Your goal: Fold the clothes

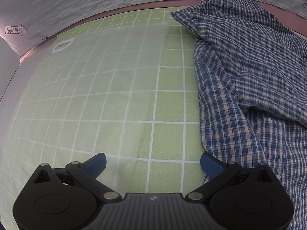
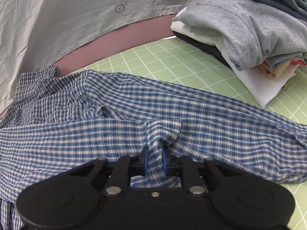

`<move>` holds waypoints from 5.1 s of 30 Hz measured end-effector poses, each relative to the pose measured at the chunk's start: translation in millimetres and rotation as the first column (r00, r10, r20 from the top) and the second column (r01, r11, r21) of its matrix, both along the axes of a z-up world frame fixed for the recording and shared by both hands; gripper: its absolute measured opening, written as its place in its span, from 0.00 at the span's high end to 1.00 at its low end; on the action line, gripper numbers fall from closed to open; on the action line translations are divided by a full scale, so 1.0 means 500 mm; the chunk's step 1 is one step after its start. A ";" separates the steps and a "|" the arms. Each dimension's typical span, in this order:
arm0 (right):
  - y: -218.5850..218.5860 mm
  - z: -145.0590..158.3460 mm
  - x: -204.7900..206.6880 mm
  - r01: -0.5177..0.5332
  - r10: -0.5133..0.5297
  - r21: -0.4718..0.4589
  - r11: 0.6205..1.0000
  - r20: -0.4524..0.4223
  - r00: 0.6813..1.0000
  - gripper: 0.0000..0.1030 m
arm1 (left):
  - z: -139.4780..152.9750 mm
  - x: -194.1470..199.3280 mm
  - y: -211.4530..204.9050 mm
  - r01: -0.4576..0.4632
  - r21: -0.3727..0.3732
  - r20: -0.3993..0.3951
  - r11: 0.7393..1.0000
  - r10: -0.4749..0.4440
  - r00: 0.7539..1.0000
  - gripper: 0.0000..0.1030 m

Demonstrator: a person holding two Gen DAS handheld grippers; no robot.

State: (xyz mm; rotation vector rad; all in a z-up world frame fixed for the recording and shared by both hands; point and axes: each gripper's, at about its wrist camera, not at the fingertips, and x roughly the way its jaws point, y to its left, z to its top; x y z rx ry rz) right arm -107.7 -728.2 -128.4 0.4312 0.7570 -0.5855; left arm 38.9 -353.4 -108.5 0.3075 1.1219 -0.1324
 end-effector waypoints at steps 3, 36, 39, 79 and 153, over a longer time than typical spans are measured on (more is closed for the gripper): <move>0.003 0.033 -0.007 -0.006 0.008 -0.032 0.999 0.051 0.999 0.91 | 0.000 -0.004 -0.001 0.001 0.007 0.002 1.000 -0.001 1.000 0.00; -0.119 0.068 -0.027 0.270 -0.268 -0.197 0.942 0.038 0.963 0.92 | 0.131 0.265 -0.137 0.191 -0.382 0.094 0.904 -0.168 0.981 0.00; -0.117 0.059 -0.028 0.271 -0.272 -0.194 0.943 0.019 0.962 0.92 | 0.114 0.290 -0.181 0.241 -0.368 0.101 0.898 -0.219 0.971 0.00; -0.122 0.064 0.182 0.106 -0.098 -0.236 0.966 0.043 0.994 0.92 | 0.042 0.559 -0.196 0.105 -0.365 0.148 0.925 -0.054 0.988 0.97; 0.287 -0.069 -0.316 -0.149 0.157 -0.211 0.966 0.020 0.987 0.00 | 0.014 -0.282 -0.097 0.263 -0.283 0.111 0.922 -0.241 0.964 0.42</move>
